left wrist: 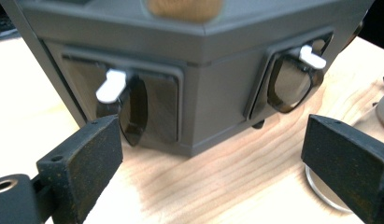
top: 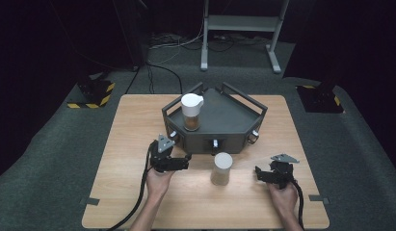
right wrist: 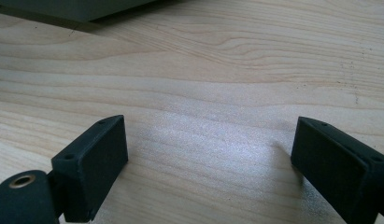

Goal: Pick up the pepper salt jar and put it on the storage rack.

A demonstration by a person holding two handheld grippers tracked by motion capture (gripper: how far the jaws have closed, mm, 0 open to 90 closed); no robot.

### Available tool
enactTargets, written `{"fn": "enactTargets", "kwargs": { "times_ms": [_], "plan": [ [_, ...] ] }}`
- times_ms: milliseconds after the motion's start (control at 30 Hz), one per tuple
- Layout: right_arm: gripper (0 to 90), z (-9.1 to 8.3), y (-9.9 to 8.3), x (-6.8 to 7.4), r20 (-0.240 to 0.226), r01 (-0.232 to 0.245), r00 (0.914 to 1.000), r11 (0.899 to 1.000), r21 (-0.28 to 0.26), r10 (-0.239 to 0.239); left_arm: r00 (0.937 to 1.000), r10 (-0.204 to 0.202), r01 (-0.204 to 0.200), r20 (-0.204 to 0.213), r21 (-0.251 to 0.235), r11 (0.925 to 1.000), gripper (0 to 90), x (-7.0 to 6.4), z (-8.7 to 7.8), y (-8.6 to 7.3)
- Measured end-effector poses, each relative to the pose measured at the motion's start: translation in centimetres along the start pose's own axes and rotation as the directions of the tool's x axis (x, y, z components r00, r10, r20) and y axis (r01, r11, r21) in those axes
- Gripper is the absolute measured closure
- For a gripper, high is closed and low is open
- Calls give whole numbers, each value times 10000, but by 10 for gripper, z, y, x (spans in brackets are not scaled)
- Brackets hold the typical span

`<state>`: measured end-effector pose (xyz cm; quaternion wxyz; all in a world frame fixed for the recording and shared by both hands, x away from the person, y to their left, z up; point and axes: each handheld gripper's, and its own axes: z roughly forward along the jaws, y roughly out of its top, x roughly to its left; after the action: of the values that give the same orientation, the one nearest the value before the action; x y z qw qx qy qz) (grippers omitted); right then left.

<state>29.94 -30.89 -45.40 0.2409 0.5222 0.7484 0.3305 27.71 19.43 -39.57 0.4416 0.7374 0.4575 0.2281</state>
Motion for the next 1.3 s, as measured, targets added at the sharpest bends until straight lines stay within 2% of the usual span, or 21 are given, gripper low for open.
{"fn": "enactTargets", "kwargs": {
  "times_ms": [100,167,567,867,1300],
  "plan": [
    [100,0,0,0,1,2,10000,10000,0,-2,9999,-132,132,10,74,9999,53,0,3,-7],
    [100,0,0,0,0,1,10000,10000,0,-1,9998,-26,29,-197,169,9999,53,-4,4,-9],
    [100,0,0,0,1,0,10000,10000,0,0,9994,-34,58,-359,661,9978,50,-8,14,-21],
    [100,0,0,0,1,-1,10000,10000,0,1,9986,-511,523,-162,793,9955,45,0,19,-29],
    [100,0,0,0,0,10,10000,10000,-6,-10,9966,-789,812,-246,1142,9901,40,4,28,-36]
  ]
}}
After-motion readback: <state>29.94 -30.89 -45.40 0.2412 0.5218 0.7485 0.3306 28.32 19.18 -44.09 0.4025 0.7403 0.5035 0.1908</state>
